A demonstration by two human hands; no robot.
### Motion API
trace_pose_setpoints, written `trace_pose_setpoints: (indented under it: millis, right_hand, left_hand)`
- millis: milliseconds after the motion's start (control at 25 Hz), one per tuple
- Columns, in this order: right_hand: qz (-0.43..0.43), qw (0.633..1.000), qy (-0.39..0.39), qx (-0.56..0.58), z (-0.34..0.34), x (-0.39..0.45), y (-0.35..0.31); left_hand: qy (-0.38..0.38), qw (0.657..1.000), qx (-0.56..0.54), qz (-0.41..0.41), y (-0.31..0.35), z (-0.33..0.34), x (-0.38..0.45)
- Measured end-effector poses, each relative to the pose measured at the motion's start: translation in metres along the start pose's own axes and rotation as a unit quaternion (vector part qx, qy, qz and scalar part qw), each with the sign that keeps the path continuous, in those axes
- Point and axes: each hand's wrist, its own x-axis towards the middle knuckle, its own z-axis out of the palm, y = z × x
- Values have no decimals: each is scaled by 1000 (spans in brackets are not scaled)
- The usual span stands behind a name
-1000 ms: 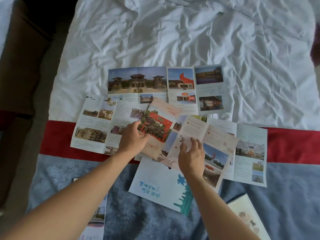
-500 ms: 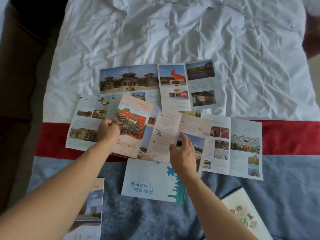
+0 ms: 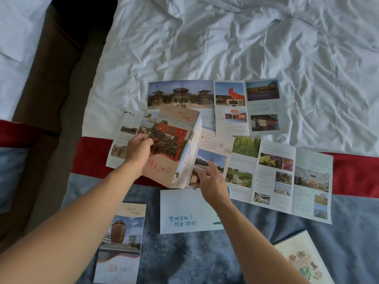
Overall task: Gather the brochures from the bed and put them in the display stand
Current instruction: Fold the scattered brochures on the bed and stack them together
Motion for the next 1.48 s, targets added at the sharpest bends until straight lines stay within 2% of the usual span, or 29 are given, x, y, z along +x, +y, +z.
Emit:
trace_pose_setpoints:
  millis: [80,240,440,640,760,1000,1120,1200,1360,1400,1480]
  right_hand:
    - [13,998,40,41,-10,2,2]
    - [88,977,132,142,-32,10,16]
    - [97,970,117,191,-36,18,26]
    - [81,974,123,172,-28,21,25]
    - [55,972,123,192,-24,18,16]
    - [-2,974,121,189,-13,23,-24]
    - [-51,979,122,154,4,21,-52]
    - [-57,977,137,156,12,21,-65]
    - [-42,983,129,120,26,21,-69]
    - [-42,987,118,99,33,19,-69]
    - [-49,991,105,63,51,9,-71]
  left_hand:
    - [-52,997,55,22,0,21,-7]
    - [-99,987,125,26,-3,68,-20]
    - [-103,969,211,79,-11,113,-37]
    - [-96,977,171,84,-14,124,-39]
    - [-61,986,132,79,-9,115,-34]
    - [24,983,8,180,35,62,-22]
    - [18,988,-74,134,47,39,-10]
    - [-20,992,-93,87,41,24,-5]
    - [-109,991,-63,46,6,-10,-5]
    - [-115,991,-38,59,-3,-17,-8]
    - [-96,985,58,134,-23,-31,-14]
